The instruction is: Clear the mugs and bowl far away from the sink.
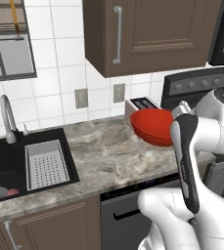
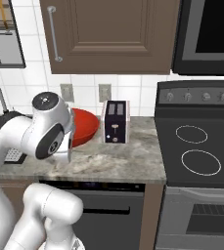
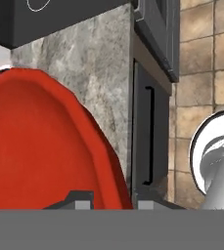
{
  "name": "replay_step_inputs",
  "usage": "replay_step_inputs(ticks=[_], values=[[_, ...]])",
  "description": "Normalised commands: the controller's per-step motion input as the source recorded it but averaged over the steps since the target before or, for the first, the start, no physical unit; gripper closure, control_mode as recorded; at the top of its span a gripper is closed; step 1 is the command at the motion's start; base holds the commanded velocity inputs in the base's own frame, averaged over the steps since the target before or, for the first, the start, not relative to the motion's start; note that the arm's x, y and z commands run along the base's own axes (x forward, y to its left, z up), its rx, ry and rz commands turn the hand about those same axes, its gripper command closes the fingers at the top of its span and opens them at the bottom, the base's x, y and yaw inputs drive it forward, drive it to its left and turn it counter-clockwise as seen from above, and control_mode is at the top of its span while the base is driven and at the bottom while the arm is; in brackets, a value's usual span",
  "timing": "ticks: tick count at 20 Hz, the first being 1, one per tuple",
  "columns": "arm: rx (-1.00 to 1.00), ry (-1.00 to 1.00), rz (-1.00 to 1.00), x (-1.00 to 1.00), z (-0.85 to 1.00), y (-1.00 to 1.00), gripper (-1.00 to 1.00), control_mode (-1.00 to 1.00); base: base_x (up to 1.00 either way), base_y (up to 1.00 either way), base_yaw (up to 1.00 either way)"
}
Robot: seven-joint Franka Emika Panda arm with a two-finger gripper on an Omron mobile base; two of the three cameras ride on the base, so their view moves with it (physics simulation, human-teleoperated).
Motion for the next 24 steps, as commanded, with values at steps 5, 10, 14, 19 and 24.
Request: replay_step_inputs(ticks=[5, 10, 14, 19, 24], values=[[0.0, -0.06, -0.15, -0.6, 0.37, 0.0, 1.0, -1.0, 0.0, 0.0, 0.0], [0.0, -0.02, -0.2, -0.59, 0.34, 0.0, 1.0, -1.0, 0.0, 0.0, 0.0], [0.0, -0.03, -0.19, -0.62, 0.41, 0.0, 1.0, -1.0, 0.0, 0.0, 0.0], [0.0, -0.16, -0.08, -0.72, 0.41, 0.0, 1.0, -1.0, 0.0, 0.0, 0.0], [0.0, -0.21, -0.01, -0.57, 0.11, 0.0, 1.0, 1.0, -0.16, 0.0, 0.0]])
